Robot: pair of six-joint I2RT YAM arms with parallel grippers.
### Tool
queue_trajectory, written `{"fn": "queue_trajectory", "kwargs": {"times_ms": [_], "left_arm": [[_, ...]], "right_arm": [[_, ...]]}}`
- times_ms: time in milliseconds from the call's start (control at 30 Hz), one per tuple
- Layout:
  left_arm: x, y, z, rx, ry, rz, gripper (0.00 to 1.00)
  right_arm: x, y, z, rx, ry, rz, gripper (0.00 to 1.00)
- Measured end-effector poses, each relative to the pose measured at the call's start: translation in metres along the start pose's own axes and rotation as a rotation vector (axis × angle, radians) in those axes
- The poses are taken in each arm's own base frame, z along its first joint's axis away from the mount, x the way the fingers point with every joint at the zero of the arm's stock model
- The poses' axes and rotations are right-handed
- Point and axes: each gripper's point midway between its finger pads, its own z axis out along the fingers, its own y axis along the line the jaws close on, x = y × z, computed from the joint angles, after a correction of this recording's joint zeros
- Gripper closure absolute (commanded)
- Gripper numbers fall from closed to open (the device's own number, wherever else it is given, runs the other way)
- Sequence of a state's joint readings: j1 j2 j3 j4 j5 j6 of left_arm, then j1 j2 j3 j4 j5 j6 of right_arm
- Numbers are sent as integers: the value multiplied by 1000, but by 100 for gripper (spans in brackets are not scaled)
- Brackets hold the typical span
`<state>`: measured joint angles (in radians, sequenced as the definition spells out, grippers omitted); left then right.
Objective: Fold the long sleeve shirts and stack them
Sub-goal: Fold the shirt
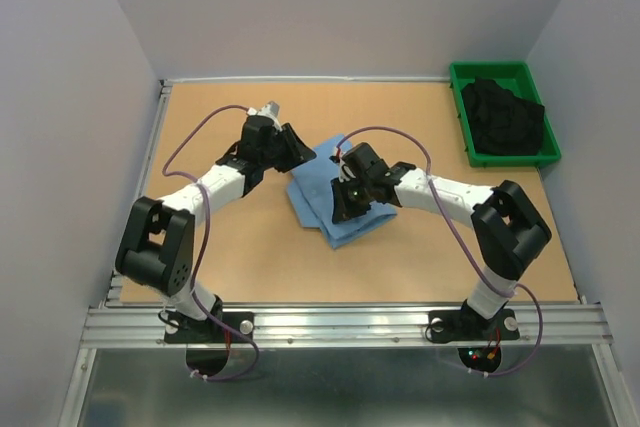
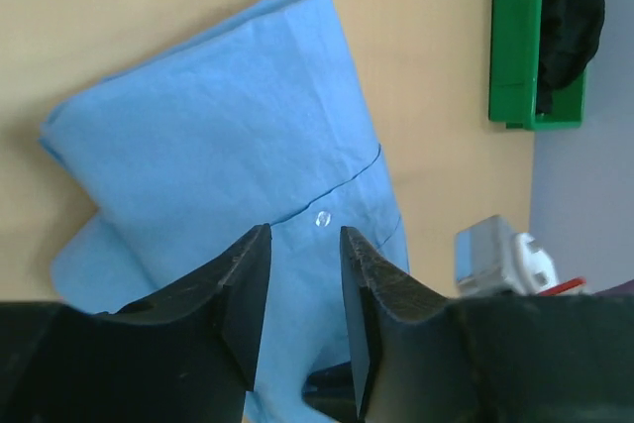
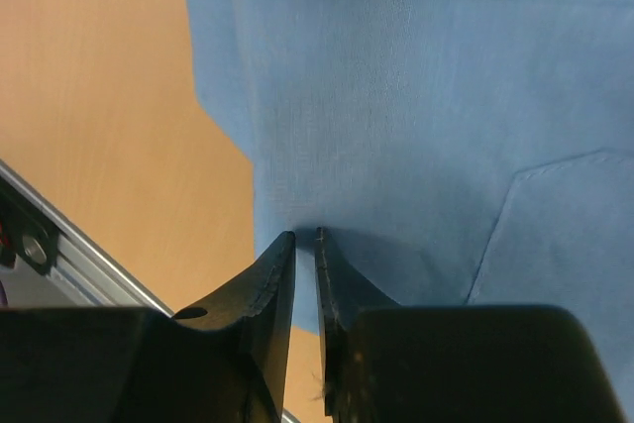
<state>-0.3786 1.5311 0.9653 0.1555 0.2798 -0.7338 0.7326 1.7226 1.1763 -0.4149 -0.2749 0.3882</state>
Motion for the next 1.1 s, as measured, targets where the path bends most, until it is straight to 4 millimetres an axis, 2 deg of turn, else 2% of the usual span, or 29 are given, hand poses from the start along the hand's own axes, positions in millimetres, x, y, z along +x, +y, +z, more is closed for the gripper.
{"fn": "queue_trajectory", "kwargs": {"times_ms": [100,233,333,433,533,600,700,833,967,1033,1100], "left_arm": [[12,2,18,1,28,-5,65],[31,32,46,-64,72,-42,66],[44,53,58,-114,96,-64,66],[53,67,62,-147,109,-79,66],[51,70,64,-154,97,-73,65],[49,71,65,-156,88,-54,63],[45,72,64,-161,72,-9,59],[28,58,49,-135,21,79,54],[12,16,15,-37,-51,202,52],[18,-17,-1,46,-60,281,52],[38,-42,-10,121,-33,346,52]], "right_arm": [[24,-3,9,-44,48,11,82],[47,-4,20,-95,92,20,82],[61,-8,27,-115,121,27,82],[64,-6,29,-145,126,32,82],[64,-4,29,-161,125,29,79],[62,-2,26,-164,119,27,71],[52,1,15,-171,84,24,60],[15,-1,-14,-188,-18,49,56],[-37,-15,-52,-206,-165,93,57],[-56,-23,-65,-217,-213,118,57],[-67,-26,-73,-229,-237,136,57]]}}
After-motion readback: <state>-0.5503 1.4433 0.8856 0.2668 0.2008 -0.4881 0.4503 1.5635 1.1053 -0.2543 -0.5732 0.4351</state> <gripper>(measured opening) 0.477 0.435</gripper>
